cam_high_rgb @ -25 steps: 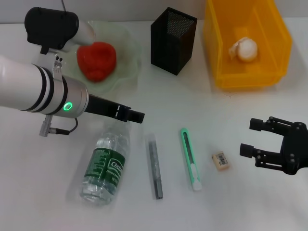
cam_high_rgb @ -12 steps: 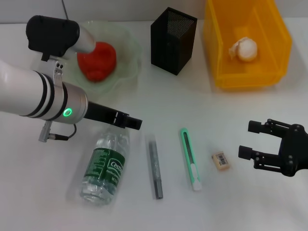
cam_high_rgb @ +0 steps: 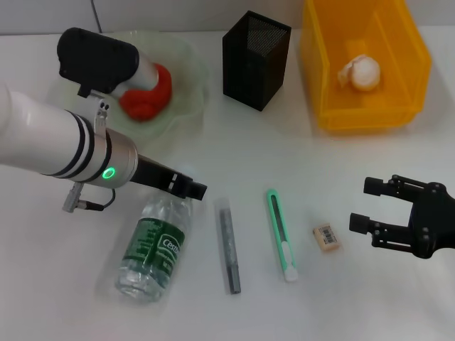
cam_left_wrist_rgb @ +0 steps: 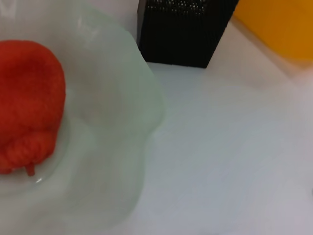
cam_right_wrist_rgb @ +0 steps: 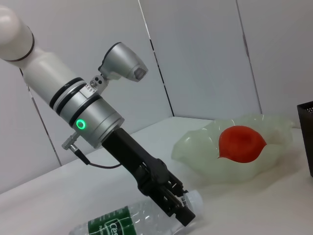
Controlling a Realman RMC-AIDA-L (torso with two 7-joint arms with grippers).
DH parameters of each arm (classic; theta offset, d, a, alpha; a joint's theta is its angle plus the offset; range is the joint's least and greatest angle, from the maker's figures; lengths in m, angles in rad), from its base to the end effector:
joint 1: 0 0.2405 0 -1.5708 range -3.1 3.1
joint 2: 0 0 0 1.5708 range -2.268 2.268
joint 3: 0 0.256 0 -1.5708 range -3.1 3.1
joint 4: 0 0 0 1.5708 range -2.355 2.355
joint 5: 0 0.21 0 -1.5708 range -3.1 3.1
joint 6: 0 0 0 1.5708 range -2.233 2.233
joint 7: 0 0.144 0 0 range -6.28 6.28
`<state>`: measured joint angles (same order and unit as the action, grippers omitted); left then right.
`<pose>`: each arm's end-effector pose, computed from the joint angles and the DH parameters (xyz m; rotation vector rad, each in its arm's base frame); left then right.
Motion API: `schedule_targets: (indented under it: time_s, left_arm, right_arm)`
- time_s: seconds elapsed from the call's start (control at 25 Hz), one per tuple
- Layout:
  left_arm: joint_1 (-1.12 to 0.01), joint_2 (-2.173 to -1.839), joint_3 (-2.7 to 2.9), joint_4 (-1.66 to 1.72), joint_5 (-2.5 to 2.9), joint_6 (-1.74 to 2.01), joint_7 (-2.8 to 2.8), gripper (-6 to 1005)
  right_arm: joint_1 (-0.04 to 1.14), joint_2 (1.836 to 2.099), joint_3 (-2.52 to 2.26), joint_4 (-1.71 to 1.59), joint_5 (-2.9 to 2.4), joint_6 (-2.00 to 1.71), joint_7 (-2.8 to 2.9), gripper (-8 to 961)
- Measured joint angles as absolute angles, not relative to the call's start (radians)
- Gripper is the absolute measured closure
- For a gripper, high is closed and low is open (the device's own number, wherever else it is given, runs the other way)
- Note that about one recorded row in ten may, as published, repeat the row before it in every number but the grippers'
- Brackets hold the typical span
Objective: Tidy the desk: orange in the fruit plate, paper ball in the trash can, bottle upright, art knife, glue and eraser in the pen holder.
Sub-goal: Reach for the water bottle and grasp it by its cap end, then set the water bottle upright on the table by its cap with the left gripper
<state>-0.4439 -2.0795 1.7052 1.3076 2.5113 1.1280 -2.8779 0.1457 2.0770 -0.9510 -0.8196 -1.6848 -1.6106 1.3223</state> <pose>-0.1948 0.3391 -0.0619 -2.4279 -1.1309 0.2349 0.3068 0.2426 0.0114 -2.6116 0.6824 0.8071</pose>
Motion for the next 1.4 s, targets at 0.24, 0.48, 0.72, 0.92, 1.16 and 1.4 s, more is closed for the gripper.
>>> schedule_targets:
  time_s: [0.24,0.48,0.72,0.92,1.16,1.4]
  left_arm:
    - [-0.453,-2.08,1.707,1.296,2.509,1.115,-2.878,345]
    - [-0.455,-2.08,1.703,1.295,2.507,1.115,-2.878,423]
    - [-0.46,-2.079,1.712,1.291,2.51,1.122,-2.872,506]
    - [-0.462,-2.079,1.717,1.292,2.513,1.124,-2.869,547]
    - [-0.457,-2.077,1.718,1.316,2.513,1.131,-2.825,547]
    - [-0.45,-2.077,1.717,1.338,2.502,1.134,-2.753,546]
  right_arm:
    - [0.146,2.077,-0.951,-0.816,-1.685,-1.61,1.322,176]
    - [0.146,2.077,-0.951,-0.816,-1.685,-1.61,1.322,176]
    - [0.149,2.077,-0.951,-0.817,-1.695,-1.611,1.327,176]
    - [0.152,2.077,-0.951,-0.816,-1.696,-1.611,1.329,176]
    - [0.149,2.077,-0.951,-0.817,-1.696,-1.611,1.33,176]
    - [0.145,2.077,-0.942,-0.816,-1.697,-1.612,1.331,176]
